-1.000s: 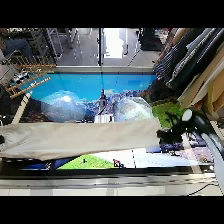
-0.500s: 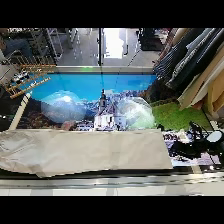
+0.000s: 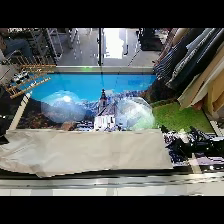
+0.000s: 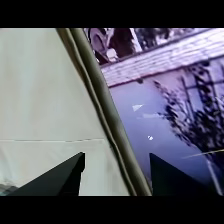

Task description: Fold the clothes and pants, and hang the long-sleeved shirts on hangers.

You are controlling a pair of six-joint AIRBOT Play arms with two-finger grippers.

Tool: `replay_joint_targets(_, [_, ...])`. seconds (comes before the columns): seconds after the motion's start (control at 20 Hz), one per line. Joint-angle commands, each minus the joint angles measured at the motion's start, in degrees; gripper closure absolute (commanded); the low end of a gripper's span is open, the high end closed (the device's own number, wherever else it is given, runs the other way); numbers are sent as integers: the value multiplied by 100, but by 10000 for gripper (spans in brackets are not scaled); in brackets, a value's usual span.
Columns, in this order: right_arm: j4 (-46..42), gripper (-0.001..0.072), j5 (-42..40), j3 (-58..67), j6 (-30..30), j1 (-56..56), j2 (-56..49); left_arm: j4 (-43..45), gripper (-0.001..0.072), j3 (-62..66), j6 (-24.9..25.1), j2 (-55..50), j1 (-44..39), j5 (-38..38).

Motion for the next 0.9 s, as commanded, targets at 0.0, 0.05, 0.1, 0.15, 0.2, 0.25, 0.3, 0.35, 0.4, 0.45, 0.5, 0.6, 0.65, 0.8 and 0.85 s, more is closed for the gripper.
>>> replay_joint_targets(0.0, [79,250,-114,81,-326,400,-354,-1008,693,-7,592,26,-396,-17])
replay_joint_targets(0.05, [76,256,-337,81,-308,656,-363,-1008,693,-17,780,26,-608,-2])
replay_joint_targets(0.1, [101,391,-522,98,-219,861,-363,-1008,693,-48,1012,31,-852,33])
replay_joint_targets(0.15, [85,573,-625,164,-81,1025,-361,-1005,693,-90,1215,31,-1082,48])
replay_joint_targets(0.2, [39,668,-623,258,-13,1108,-332,-1005,693,-142,1403,28,-1331,57])
replay_joint_targets(0.25, [-28,696,-625,382,101,1106,-240,-1001,693,-197,1462,28,-1550,90])
replay_joint_targets(0.3, [-238,697,-675,533,369,1082,-85,-1005,693,-269,1467,31,-1777,142])
replay_joint_targets(0.35, [-695,698,-802,748,804,1051,166,-1005,694,-341,1462,31,-1993,181])
replay_joint_targets(0.4, [-1410,699,-970,988,1392,1010,459,-1005,694,-437,1462,31,-2245,216])
replay_joint_targets(0.45, [-2282,699,-1067,1285,1974,1010,787,-1005,694,-551,1462,28,-2520,269])
replay_joint_targets(0.5, [-3067,700,-1073,1589,2363,1010,1058,-1014,694,-682,1456,31,-2800,407])
replay_joint_targets(0.6, [-3971,700,-820,2243,2601,1010,1432,-1008,694,-1034,1427,28,-3462,922])
replay_joint_targets(0.65, [-4087,700,-684,2516,2625,1010,1497,-1008,694,-1217,1423,22,-3777,1244])
replay_joint_targets(0.8, [-3969,700,-256,3171,2708,1104,1515,-1032,694,-1709,1425,22,-4603,2122])
replay_joint_targets(0.85, [-3816,700,-85,3344,2706,1257,1515,-1073,694,-1797,1451,20,-4819,2326])
